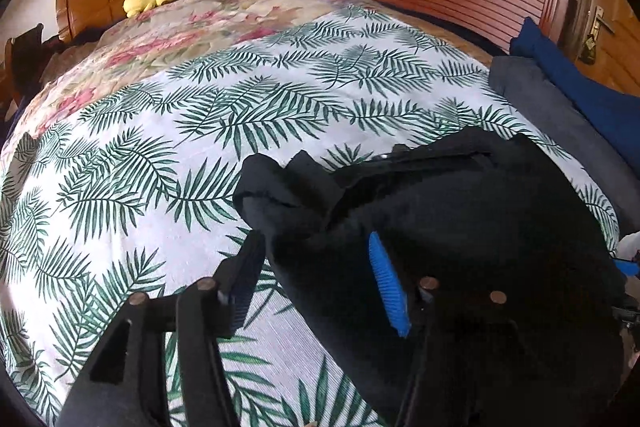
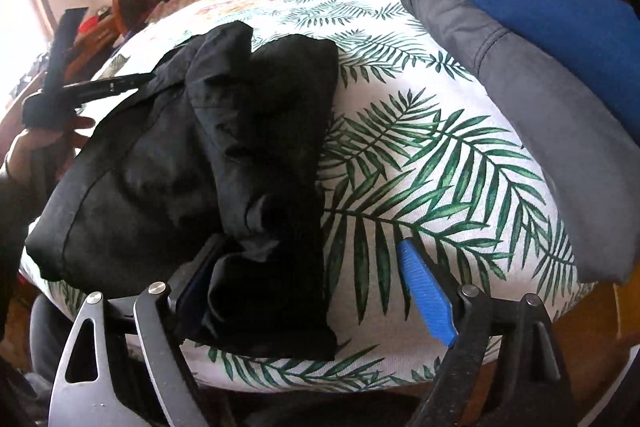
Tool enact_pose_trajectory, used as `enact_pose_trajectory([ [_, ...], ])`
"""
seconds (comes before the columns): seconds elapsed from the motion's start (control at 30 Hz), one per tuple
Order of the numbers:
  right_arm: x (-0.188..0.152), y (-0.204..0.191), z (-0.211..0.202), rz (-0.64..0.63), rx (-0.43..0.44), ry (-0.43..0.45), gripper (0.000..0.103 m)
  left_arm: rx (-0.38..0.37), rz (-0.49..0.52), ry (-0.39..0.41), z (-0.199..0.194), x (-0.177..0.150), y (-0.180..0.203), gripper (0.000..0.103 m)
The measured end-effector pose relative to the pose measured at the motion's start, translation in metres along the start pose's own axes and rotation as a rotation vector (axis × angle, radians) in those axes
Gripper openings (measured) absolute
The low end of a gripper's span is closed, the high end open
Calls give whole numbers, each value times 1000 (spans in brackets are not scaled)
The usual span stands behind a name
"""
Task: Fold large clothes
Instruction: 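Grasp the folded black coat with both grippers, then lift the coat with both grippers and carry it toward the blue stack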
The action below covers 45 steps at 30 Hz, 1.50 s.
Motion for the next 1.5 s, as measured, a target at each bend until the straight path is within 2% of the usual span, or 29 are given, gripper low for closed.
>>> enact_pose_trajectory([
  [0.07, -1, -1, 0, 7, 13, -5, 88, 22, 47, 11, 3, 1, 4, 55],
  [0.17, -2, -5, 1, 3, 42, -24, 88, 29, 51, 6, 9, 1, 6, 57],
  [0.3, -4, -10, -1, 14, 73, -33, 89, 27, 7, -7, 16, 3, -1, 69],
  [0.43, -6, -15, -1, 24, 70, -27, 89, 4, -33, -27, 20, 4, -10, 74],
  [0.5, -6, -16, 0, 27, 70, -27, 89, 11, -42, -32, 22, 4, -13, 82],
  [0.7, -5, -18, 1, 42, 81, -23, 89, -30, -99, -62, 27, 2, -20, 84],
  [0.8, -4, -20, 3, 60, 106, -10, 81, -47, -121, -66, 28, 1, -20, 84],
  [0.83, -4, -22, 3, 62, 118, -7, 73, -58, -126, -70, 29, 0, -19, 82],
  [0.9, -2, -29, 4, 63, 168, -2, 58, -116, -133, -81, 28, -1, -14, 66],
  [0.93, -2, -30, 5, 64, 171, -4, 54, -120, -137, -82, 28, -1, -14, 64],
  [1.0, -1, -34, 5, 45, 198, 3, 43, -139, -130, -84, 26, -1, -9, 50],
  [1.1, 1, -33, 3, 54, 231, 22, 28, -125, -114, -73, 22, 0, -4, 34],
  [1.13, 2, -34, 3, 47, 227, 29, 23, -112, -104, -62, 19, 1, -2, 32],
  [1.27, 11, -33, -6, 8, 201, 66, 18, -54, -89, -7, 3, 8, 3, 20],
  [1.43, 35, -23, -31, -36, 161, 159, 13, -13, -83, 76, -25, 22, 16, 14],
  [1.5, 44, -22, -41, -95, 133, 189, 12, -2, -76, 105, -36, 29, 26, 12],
])
Point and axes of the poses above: each gripper's, at about its wrist camera, not at the fingertips, and z roughly the way its jaws point, y to its right, x to its top, the point moved 7 cm from there along z, roughly the way its jaws point, and after that the axes turned 12 degrees about -z, right-handed, at the moved point
